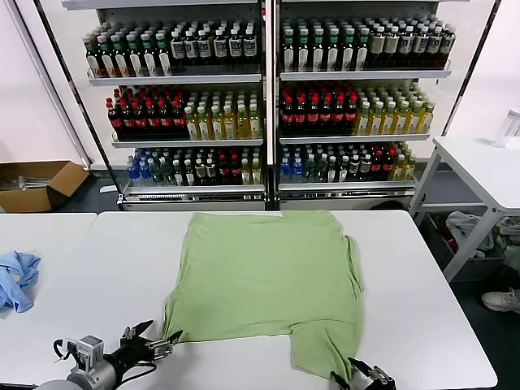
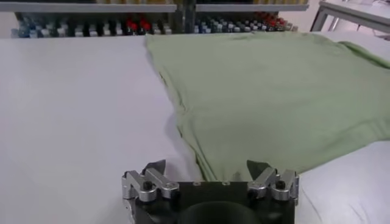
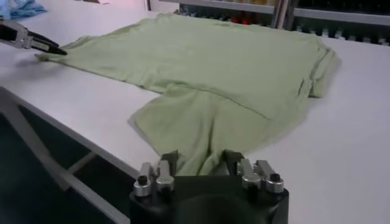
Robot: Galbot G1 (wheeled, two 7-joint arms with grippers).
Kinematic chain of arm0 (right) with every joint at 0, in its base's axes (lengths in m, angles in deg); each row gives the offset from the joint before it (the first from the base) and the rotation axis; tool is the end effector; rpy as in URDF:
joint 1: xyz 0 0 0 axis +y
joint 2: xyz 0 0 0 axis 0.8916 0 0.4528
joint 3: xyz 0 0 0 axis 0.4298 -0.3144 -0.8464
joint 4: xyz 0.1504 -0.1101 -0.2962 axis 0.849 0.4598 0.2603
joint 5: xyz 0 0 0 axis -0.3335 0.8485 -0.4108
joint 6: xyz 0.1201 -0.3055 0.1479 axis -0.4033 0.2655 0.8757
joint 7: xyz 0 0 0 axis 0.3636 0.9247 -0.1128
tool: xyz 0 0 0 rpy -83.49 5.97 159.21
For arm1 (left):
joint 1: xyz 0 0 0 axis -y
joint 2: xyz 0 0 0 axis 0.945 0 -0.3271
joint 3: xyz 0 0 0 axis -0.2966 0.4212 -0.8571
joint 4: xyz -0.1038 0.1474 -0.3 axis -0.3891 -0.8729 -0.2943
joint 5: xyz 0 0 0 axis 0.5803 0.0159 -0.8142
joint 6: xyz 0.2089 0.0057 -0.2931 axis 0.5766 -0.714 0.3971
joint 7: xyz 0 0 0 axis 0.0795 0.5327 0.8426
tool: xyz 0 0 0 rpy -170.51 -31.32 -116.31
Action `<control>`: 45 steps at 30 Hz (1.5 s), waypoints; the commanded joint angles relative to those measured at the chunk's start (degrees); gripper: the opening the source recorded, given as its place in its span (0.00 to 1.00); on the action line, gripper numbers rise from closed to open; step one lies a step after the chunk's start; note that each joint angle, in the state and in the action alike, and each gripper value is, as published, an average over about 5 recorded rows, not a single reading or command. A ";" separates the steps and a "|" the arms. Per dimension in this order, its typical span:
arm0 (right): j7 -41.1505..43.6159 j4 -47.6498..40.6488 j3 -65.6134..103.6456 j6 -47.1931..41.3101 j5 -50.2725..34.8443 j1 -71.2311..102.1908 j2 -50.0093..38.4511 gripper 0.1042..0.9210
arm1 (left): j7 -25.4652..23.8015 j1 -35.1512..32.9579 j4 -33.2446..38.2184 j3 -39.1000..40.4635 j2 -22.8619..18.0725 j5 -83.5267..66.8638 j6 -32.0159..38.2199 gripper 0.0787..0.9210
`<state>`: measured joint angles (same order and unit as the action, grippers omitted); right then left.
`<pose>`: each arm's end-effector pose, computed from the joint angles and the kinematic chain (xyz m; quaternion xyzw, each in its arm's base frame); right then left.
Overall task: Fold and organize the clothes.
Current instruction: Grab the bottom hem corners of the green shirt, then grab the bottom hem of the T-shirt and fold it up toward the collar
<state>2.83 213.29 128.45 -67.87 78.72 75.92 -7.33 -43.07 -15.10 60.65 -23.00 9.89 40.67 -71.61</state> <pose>0.1107 -0.1007 -0.2801 0.2610 -0.9121 0.0734 0.3076 0.1902 0.1346 -0.2787 -0.1739 -0.9265 0.0013 0.3336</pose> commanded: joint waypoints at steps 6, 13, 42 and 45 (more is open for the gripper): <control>-0.46 -0.16 -0.64 -0.82 0.12 0.22 0.12 0.08 | -0.89 -0.48 0.65 2.22 -0.14 1.44 0.10 0.79; -0.31 -0.12 -0.42 -0.27 -0.33 0.40 0.28 0.00 | -1.83 0.76 -0.16 3.23 -0.39 2.40 0.68 0.57; 4.62 6.20 6.68 1.23 -15.74 5.89 1.78 0.00 | -2.52 -7.08 9.55 -3.87 -0.34 3.12 1.77 0.01; 2.65 5.10 6.23 2.12 -20.16 2.43 1.30 0.00 | -2.79 -5.33 10.25 -3.59 -0.22 2.79 1.60 0.01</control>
<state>4.80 216.93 132.89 -65.84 62.82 76.96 -6.36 -45.86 -18.98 67.68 -24.98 9.73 43.11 -70.24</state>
